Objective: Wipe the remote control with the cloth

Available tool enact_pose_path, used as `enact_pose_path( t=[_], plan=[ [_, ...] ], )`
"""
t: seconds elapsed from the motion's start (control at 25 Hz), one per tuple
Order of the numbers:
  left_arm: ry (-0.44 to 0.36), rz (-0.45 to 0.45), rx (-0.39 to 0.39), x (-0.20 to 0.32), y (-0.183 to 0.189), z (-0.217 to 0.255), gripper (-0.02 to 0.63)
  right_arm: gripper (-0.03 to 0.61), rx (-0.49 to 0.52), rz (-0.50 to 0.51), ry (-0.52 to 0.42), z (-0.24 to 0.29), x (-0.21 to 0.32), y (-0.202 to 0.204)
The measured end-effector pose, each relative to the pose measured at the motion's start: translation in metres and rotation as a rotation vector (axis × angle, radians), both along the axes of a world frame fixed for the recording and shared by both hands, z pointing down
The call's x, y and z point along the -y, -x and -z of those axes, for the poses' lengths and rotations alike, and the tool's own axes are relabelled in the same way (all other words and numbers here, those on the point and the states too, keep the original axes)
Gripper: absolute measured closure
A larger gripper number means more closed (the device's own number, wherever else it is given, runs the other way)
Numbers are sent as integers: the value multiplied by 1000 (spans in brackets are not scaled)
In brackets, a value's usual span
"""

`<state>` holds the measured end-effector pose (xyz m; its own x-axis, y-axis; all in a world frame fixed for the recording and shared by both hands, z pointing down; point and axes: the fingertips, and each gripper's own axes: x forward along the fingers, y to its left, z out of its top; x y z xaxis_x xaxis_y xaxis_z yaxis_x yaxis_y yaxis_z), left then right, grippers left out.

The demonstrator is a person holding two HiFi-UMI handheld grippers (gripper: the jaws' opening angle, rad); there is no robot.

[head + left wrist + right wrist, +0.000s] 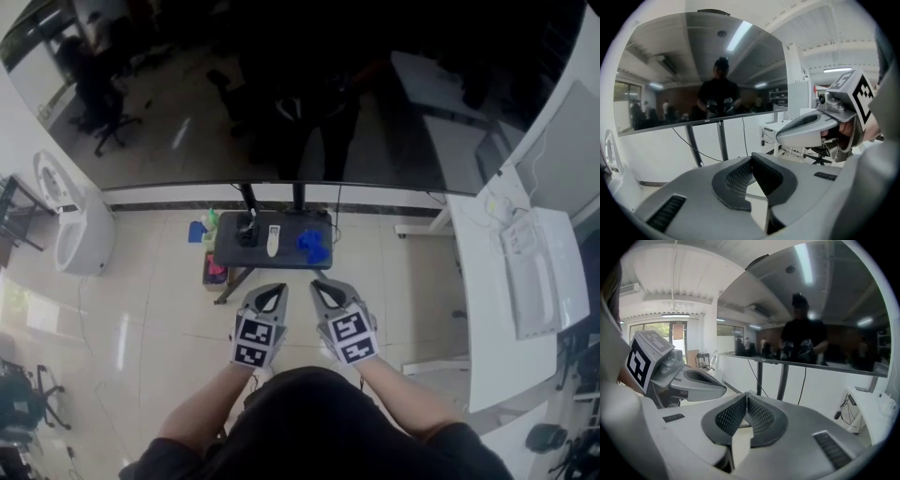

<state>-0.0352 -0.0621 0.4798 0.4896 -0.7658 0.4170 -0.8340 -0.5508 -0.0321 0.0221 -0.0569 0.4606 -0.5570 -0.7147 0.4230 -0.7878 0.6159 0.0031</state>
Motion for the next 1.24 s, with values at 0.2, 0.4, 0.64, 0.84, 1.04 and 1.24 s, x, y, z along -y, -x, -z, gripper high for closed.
enact_pose_path(
  t=[0.2,0.4,0.64,0.84,1.04,1.24],
  plan=[
    [-11,-23,-3,0,2,4,611,568,-17,2,-16,2,-6,8],
    [-15,-38,1,1,0,5,611,569,-37,2,-17,0,-7,10],
    [-13,-53,-5,-4,-7,5,611,569,-36,4,-10,0,-9,8],
    [-5,-53,-9,-6,-7,2,611,569,-30,2,-12,-1,-7,8],
    [2,-50,-7,-6,-8,1,611,569,-31,-3,-13,1,-4,7],
    [6,-53,-4,-6,-9,0,611,569,-36,-2,-17,4,-2,7]
  ],
)
